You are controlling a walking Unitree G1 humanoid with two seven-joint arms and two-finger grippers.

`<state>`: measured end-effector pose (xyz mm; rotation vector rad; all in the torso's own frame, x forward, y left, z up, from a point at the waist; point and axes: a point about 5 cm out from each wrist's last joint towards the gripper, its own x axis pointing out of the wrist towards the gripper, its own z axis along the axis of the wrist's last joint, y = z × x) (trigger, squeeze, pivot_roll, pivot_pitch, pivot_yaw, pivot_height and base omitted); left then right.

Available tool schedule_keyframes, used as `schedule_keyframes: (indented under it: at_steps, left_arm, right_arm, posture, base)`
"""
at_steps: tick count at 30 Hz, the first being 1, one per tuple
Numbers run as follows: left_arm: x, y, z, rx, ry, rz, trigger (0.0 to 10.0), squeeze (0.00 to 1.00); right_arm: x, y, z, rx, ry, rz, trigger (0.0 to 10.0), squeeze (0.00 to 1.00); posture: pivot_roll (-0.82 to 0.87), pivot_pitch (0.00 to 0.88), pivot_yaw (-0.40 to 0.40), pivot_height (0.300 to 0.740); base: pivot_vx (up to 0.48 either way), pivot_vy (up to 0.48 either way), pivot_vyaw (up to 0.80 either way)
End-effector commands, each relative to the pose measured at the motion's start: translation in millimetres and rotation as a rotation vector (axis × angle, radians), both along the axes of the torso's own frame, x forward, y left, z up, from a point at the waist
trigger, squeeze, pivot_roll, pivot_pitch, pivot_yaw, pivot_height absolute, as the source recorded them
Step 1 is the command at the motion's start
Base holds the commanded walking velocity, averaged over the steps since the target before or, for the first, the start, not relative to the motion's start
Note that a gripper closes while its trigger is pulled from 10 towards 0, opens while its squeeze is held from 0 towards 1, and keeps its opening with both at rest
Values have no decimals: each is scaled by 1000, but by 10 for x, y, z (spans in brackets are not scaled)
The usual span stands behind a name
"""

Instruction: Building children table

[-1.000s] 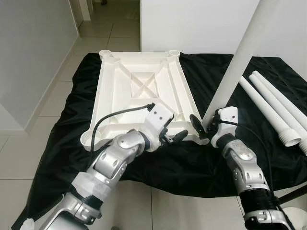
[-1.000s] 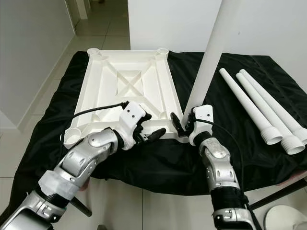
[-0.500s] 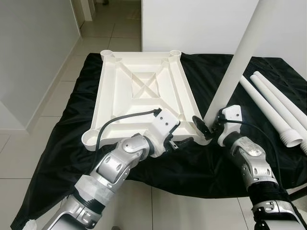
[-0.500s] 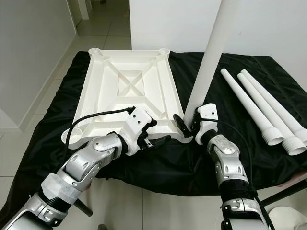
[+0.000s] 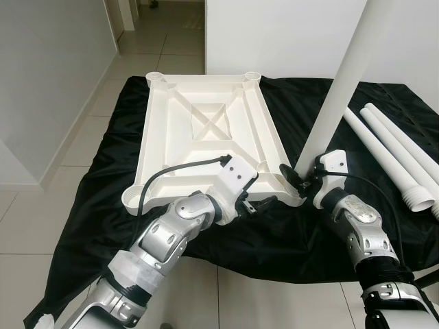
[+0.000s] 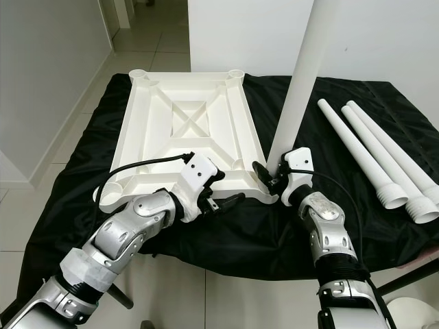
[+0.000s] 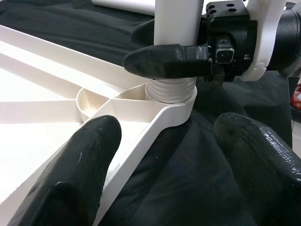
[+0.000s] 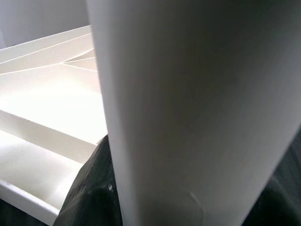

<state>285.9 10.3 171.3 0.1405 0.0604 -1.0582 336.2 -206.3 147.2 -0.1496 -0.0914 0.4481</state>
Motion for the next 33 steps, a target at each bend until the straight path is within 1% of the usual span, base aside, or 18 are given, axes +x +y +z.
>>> schedule_keyframes:
  at_steps: [1,2,6,10,12,15,22,23,24,27,28,30,33]
  left_arm:
    - [-69,-42,-3,6,19,-103,10000,0]
    - [-65,-36,3,6,17,-102,10000,0]
    - [-62,-32,7,6,16,-101,10000,0]
    - [-48,-21,26,3,11,-97,10000,0]
    - [-48,-21,26,3,11,-97,10000,0]
    - [-50,-19,26,2,11,-96,10000,0]
    - [-55,-21,22,1,13,-97,10000,0]
    - [-57,-20,18,2,13,-97,10000,0]
    - [-57,-20,18,2,13,-97,10000,0]
    - [-57,-12,12,1,15,-95,10000,0]
    - [-57,-12,12,1,15,-95,10000,0]
    - [-57,-4,7,3,14,-91,10000,0]
    - [-58,-1,6,4,13,-90,10000,0]
  right_arm:
    - [-22,-18,-66,18,25,-21,10000,0]
    - [-26,-18,-79,36,29,-33,10000,0]
    - [-28,-18,-88,47,32,-40,10000,0]
    - [-45,-10,-147,155,50,-85,10000,0]
    - [-45,-10,-147,155,50,-85,10000,0]
    - [-60,0,-191,201,60,-115,10000,0]
    - [-79,34,-214,204,52,-152,10000,0]
    - [-83,37,-216,200,47,-188,10000,0]
    - [-83,37,-216,200,47,-188,10000,0]
    - [-75,55,-240,157,65,-317,10000,0]
    - [-75,55,-240,157,65,-317,10000,0]
    - [-80,92,-246,179,77,-422,10000,0]
    - [-85,108,-248,191,81,-454,10000,0]
  posture:
    - [-29,28,26,740]
    - [-29,28,26,740]
    - [-29,28,26,740]
    - [-30,28,27,740]
    - [-30,28,27,740]
    - [-31,30,27,740]
    - [-31,27,23,740]
    - [-31,26,21,740]
    - [-31,26,21,740]
    - [-30,22,13,740]
    - [-30,22,13,740]
    - [-28,19,10,740]
    - [-28,18,9,740]
  base:
    - [0,0,0]
    - [0,0,0]
    - [0,0,0]
    - [0,0,0]
    - [0,0,0]
    - [0,0,0]
    - [0,0,0]
    - [0,0,0]
    - [0,0,0]
    - [0,0,0]
    - [0,0,0]
    - [0,0,0]
    - [0,0,0]
